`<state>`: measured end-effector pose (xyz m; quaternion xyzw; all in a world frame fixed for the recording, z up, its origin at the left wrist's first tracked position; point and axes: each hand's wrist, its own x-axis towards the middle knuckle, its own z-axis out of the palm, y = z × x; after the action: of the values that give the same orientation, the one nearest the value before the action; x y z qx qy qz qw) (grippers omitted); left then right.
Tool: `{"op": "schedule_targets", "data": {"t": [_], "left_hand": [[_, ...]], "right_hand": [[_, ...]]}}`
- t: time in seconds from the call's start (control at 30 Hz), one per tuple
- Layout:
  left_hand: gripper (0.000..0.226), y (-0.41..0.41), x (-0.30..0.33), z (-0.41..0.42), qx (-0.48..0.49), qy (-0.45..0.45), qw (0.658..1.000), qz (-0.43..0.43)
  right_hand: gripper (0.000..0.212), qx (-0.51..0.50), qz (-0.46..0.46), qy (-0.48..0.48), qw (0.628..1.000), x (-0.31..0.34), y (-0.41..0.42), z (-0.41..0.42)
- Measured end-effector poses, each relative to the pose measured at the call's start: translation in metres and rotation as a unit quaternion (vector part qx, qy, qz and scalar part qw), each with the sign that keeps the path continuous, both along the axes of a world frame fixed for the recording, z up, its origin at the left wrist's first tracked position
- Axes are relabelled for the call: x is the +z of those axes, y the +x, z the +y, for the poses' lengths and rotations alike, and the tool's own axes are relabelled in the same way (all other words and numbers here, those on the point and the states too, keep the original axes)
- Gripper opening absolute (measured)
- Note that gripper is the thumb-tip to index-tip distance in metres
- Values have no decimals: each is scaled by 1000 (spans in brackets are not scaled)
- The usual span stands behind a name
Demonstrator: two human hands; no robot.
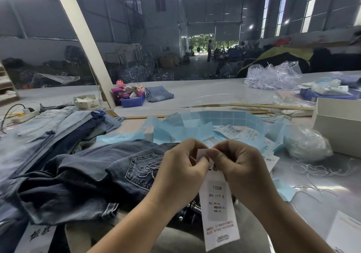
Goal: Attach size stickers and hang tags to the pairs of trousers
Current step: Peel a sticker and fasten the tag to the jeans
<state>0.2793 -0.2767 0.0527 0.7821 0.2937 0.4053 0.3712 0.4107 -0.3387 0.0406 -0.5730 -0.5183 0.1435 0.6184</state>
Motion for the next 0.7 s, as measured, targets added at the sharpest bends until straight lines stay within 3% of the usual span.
{"op": "schedule_targets", "data": {"t": [0.33,0.43,0.57,0.7], "left_hand": [[9,-1,-3,-1,-75,-156,982,-70],[13,-2,-4,1,-118,-235,958,-115],[37,-4,-5,5,-170,-343,910,-161],[8,0,-12,8,-148,-330,920,-151]], "right_hand": [[21,-134,-144,20,980,-13,-4,4],[21,-149,-169,28,974,-18,-5,6],[18,-115,-120,41,985,-23,-7,2],[10,-95,-113,37,988,-25,-7,-2]]}}
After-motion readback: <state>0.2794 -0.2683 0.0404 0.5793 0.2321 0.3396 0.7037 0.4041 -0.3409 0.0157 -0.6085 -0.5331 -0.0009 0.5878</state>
